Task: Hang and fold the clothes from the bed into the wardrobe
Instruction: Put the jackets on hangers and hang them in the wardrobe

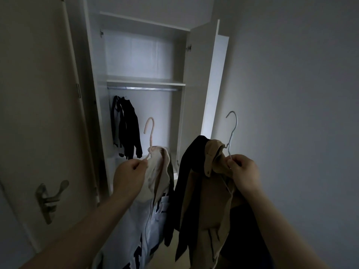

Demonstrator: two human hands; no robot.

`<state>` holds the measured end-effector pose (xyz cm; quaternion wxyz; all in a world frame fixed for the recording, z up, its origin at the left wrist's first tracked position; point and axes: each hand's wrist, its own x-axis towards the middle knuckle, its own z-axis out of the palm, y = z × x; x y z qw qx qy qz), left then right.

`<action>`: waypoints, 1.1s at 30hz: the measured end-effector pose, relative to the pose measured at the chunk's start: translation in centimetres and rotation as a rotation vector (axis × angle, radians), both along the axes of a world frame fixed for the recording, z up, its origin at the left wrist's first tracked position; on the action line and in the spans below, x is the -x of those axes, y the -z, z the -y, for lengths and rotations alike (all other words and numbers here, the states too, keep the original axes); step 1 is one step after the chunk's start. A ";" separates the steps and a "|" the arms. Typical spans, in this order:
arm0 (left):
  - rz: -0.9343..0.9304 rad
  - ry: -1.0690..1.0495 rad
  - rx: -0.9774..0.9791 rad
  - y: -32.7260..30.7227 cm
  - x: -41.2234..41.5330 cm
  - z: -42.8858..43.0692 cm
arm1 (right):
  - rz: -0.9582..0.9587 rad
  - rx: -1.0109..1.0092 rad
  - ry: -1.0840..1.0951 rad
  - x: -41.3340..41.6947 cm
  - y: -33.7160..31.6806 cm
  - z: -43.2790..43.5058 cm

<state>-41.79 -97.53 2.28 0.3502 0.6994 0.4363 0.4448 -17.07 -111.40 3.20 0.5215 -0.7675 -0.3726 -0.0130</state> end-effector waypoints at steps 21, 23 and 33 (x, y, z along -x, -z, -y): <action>-0.091 -0.056 0.000 2.4 -10.2 -27.1 | -0.008 0.019 -0.085 -12.5 1.6 -28.9; -0.093 -0.053 0.016 3.4 -11.3 -29.9 | 0.006 0.042 -0.083 -13.4 2.4 -31.7; -0.061 -0.030 0.071 4.4 -17.5 -43.5 | -0.005 0.061 -0.089 -19.2 2.9 -45.2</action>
